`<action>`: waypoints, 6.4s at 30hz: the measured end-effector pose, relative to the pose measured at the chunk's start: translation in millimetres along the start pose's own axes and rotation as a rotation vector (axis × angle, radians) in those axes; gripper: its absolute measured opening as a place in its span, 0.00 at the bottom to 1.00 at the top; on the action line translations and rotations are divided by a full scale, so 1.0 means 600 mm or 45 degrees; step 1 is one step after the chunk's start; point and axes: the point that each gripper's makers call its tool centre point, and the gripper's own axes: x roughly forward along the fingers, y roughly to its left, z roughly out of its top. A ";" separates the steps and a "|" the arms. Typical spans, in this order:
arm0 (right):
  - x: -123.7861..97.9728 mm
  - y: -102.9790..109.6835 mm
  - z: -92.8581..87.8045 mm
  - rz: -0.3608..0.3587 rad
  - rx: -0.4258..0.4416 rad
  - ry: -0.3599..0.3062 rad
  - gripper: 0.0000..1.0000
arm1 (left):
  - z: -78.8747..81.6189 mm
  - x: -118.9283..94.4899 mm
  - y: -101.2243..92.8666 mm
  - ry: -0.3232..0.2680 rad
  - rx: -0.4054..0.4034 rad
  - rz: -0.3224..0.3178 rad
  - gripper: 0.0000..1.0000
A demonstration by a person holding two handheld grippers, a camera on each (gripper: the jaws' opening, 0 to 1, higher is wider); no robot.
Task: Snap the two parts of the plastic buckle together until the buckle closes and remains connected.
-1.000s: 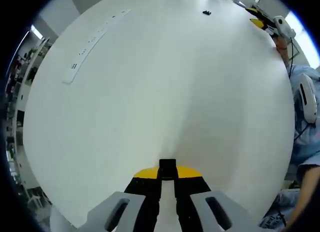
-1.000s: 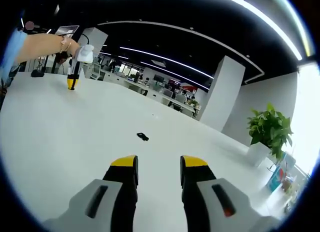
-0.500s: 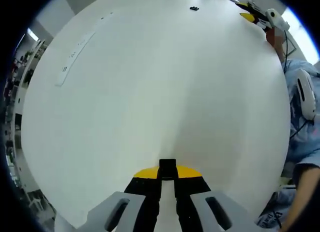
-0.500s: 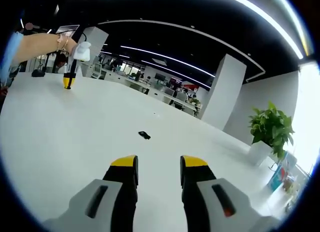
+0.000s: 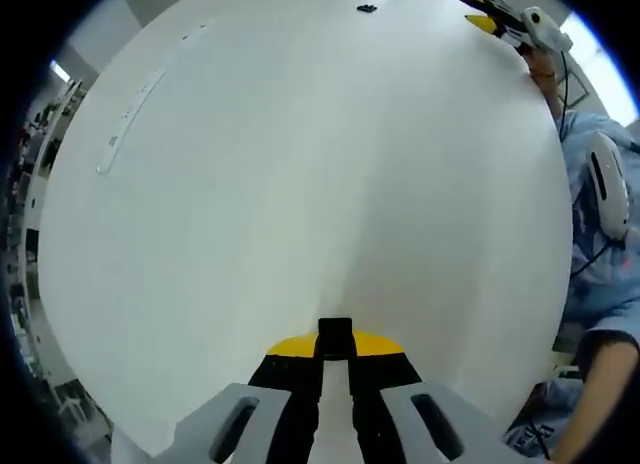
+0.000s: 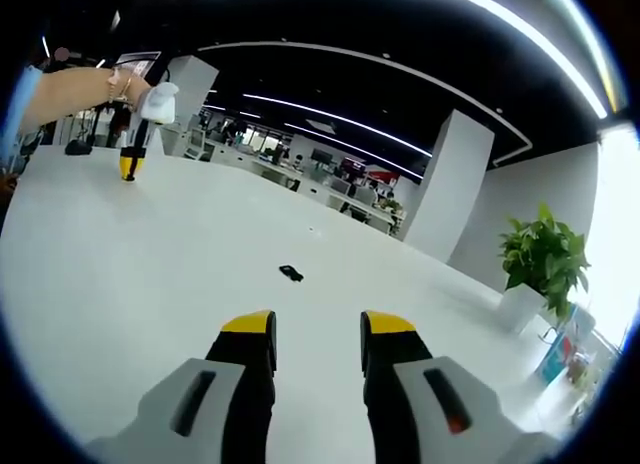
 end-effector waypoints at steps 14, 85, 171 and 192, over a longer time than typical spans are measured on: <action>0.006 0.007 -0.001 0.022 -0.003 0.001 0.34 | -0.004 0.003 -0.031 -0.003 0.026 0.007 0.08; 0.007 0.016 -0.008 0.029 -0.005 0.026 0.33 | -0.029 0.009 -0.199 0.052 0.244 0.027 0.08; 0.032 -0.007 0.094 0.086 0.078 -0.065 0.35 | -0.020 0.021 -0.264 0.080 0.288 0.067 0.09; 0.065 0.010 0.118 0.170 -0.224 0.041 0.36 | -0.018 0.021 -0.266 0.062 0.248 0.073 0.09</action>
